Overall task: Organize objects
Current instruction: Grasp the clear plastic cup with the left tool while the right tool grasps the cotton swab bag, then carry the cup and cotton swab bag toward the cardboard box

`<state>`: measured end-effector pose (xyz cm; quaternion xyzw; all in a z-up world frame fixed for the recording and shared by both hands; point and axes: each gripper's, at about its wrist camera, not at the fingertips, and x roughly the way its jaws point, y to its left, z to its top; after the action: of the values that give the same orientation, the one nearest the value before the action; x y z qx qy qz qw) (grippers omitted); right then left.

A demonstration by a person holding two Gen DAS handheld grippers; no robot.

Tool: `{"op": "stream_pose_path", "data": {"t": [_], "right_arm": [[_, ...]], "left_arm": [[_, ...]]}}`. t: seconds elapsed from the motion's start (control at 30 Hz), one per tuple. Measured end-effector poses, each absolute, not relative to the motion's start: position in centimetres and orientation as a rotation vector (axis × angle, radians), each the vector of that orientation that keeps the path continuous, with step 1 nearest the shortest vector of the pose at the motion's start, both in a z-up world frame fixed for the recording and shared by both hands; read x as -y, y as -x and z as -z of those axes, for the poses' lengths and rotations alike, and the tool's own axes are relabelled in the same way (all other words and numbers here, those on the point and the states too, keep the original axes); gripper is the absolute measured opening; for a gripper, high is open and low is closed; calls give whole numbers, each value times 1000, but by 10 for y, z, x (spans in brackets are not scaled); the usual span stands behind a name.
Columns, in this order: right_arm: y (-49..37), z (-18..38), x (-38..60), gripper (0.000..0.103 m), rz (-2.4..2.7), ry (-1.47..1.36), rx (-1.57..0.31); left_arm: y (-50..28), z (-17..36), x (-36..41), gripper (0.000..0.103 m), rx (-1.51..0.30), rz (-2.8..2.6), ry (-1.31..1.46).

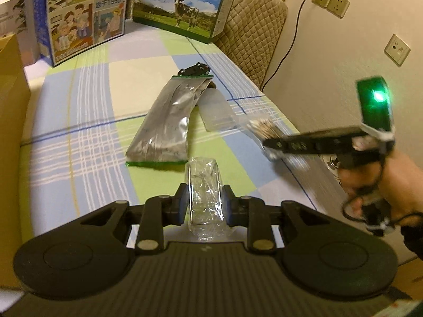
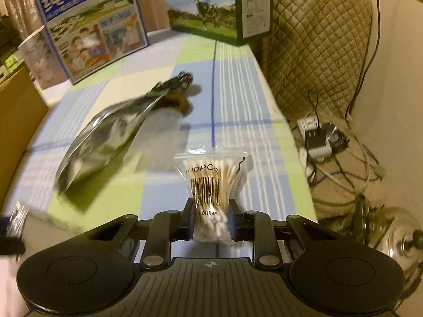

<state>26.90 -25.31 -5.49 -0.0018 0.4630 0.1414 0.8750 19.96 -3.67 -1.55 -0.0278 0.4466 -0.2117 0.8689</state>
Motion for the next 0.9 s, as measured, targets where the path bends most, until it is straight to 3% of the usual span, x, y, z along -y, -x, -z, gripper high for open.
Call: {"op": "stream_pose_path", "data": {"t": [0.67,0.73,0.9], "right_arm": [[-190,17,232,21,-372,-64,-978],[-188,13,231,21,-373,-56,-975],[-182,-1,228,21,-383,-43,-953]], "left_arm": [[-163,26,11,28,-982,363,82],[-163,26,11,23,-989,363,91],[-158,17,5,22,-986,367,103]]}}
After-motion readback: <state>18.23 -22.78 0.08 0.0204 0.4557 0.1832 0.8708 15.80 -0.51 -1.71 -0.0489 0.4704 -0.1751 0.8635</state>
